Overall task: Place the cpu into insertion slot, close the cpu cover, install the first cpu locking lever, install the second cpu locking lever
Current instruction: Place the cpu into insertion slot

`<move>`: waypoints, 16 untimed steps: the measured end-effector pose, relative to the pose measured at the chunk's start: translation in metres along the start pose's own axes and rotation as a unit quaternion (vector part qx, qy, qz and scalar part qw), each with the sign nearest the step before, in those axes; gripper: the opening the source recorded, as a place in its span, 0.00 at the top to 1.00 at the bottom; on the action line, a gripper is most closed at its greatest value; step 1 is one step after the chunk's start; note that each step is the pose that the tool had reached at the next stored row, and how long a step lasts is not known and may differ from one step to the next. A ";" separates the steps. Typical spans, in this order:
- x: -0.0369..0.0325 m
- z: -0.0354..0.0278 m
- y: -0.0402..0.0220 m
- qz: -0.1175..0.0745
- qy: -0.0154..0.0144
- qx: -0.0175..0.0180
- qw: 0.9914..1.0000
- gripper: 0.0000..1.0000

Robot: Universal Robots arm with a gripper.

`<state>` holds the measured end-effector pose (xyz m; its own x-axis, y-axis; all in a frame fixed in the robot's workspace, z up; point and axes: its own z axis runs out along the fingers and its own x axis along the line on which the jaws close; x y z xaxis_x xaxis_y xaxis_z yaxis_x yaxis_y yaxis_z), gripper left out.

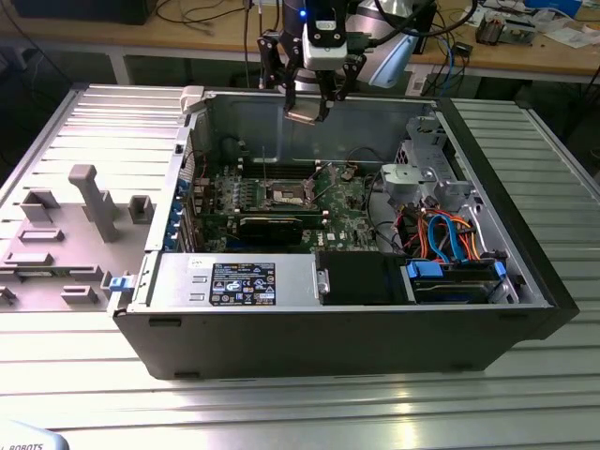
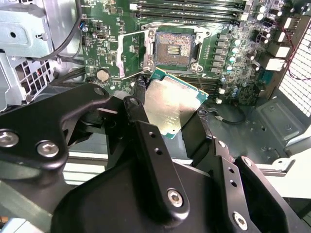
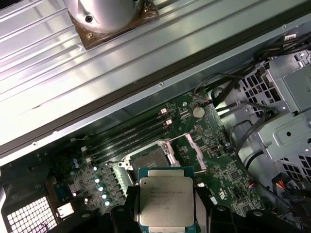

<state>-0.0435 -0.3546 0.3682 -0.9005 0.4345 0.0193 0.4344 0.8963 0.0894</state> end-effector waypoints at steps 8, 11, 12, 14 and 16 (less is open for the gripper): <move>0.0001 0.0000 -0.0001 0.009 -0.001 0.000 1.000 0.46; 0.0001 0.0002 -0.0001 0.029 -0.003 -0.001 1.000 0.46; 0.0001 0.0004 -0.0001 0.037 -0.003 -0.001 0.999 0.46; 0.0003 0.0005 -0.0002 0.049 -0.004 -0.001 0.999 0.46; 0.0002 0.0005 -0.0002 0.051 -0.005 -0.001 0.999 0.46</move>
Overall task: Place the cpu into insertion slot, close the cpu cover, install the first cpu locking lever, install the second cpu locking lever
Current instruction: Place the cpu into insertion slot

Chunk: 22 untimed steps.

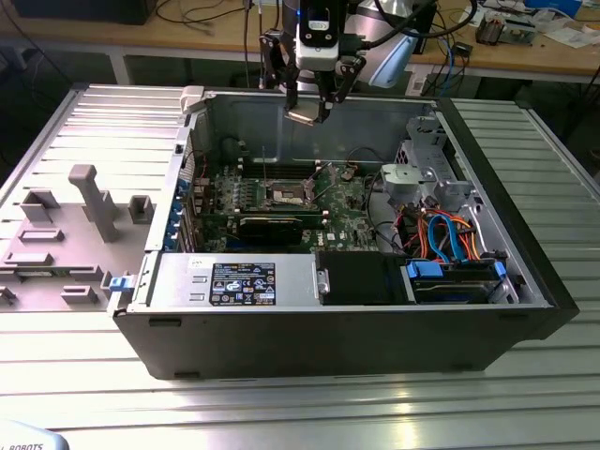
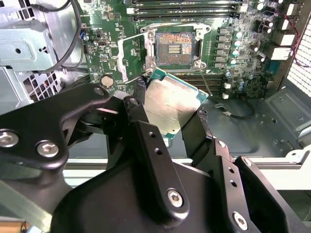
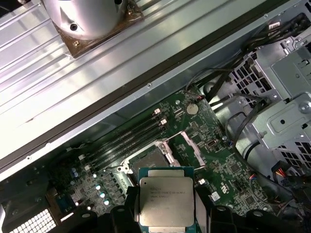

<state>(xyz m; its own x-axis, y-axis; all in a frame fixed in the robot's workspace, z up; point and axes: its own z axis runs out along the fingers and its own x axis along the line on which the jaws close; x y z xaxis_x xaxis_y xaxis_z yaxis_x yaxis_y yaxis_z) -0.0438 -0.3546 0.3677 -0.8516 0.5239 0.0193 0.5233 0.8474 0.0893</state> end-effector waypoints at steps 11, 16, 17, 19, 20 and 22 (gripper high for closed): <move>0.0000 0.0000 0.0000 0.004 0.000 0.000 1.000 0.46; 0.0000 0.0000 0.0000 0.006 -0.001 0.000 1.000 0.46; 0.0000 0.0000 0.0000 0.006 -0.001 0.000 1.000 0.46; 0.0000 0.0000 0.0000 0.007 -0.001 0.000 1.000 0.46; 0.0000 0.0000 0.0000 0.008 -0.001 0.000 1.000 0.46; 0.0000 0.0000 0.0000 0.009 -0.001 0.000 1.000 0.46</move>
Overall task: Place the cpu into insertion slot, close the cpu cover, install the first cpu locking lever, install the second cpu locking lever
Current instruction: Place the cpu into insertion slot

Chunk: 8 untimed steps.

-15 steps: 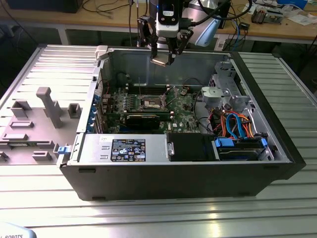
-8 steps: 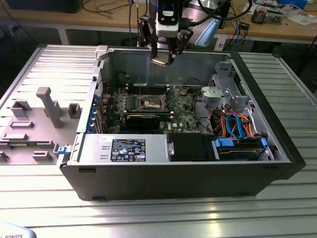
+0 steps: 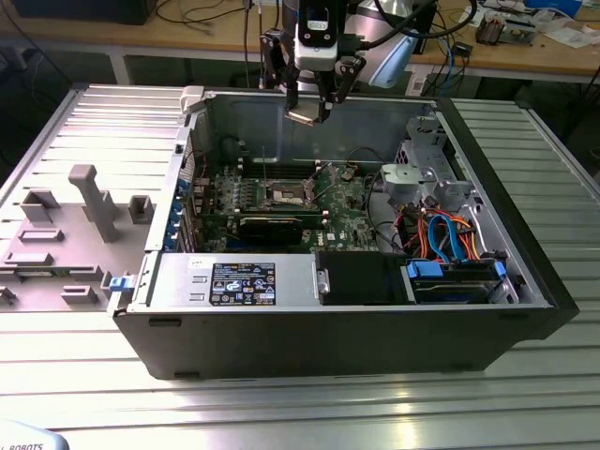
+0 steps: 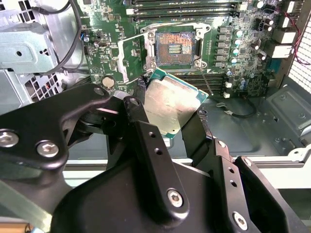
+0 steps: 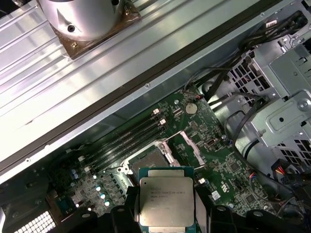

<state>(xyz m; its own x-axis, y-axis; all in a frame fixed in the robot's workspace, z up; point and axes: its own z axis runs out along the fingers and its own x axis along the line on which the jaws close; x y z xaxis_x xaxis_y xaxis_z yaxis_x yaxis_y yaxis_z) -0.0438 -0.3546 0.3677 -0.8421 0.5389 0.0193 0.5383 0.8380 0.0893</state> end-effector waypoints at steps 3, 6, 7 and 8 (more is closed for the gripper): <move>0.0000 0.0000 0.0000 0.001 0.000 0.000 1.000 0.46; 0.0000 0.0000 0.0000 0.003 0.000 0.000 1.000 0.46; 0.0000 0.0000 0.0000 0.003 0.000 0.000 1.000 0.46; 0.0000 0.0000 0.0000 0.004 0.000 0.000 1.000 0.46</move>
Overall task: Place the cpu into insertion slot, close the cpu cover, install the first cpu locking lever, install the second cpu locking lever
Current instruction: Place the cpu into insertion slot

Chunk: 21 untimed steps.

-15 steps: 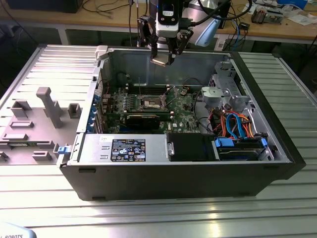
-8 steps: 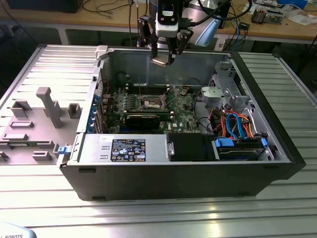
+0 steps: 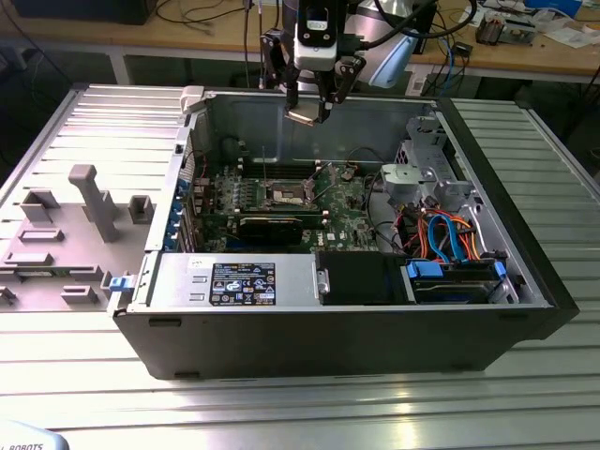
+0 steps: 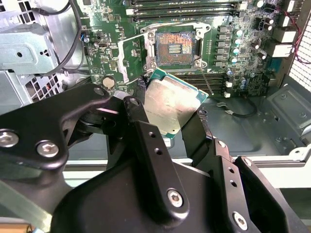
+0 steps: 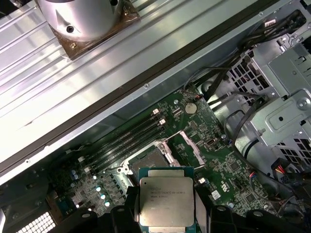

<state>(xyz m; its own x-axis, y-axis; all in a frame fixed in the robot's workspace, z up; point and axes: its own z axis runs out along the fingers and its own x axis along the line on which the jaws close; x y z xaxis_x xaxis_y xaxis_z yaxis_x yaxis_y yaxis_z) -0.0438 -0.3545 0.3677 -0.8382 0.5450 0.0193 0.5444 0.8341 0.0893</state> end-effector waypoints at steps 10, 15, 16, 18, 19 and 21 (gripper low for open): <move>0.0000 0.0000 0.0000 0.005 0.000 0.000 1.000 0.46; 0.0012 0.0009 -0.0009 0.028 -0.002 -0.001 1.000 0.46; 0.0012 0.0020 -0.0010 0.039 -0.003 -0.001 0.999 0.46; 0.0019 0.0029 -0.0015 0.050 -0.004 -0.001 0.999 0.46; 0.0040 0.0031 -0.0030 0.052 -0.004 -0.001 0.999 0.46; 0.0050 0.0033 -0.0035 0.052 -0.004 0.000 0.999 0.46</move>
<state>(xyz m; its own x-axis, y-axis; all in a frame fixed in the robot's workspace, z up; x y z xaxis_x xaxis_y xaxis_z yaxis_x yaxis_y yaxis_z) -0.0498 -0.3545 0.3642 -0.7770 0.6291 0.0211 0.6283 0.7730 0.0881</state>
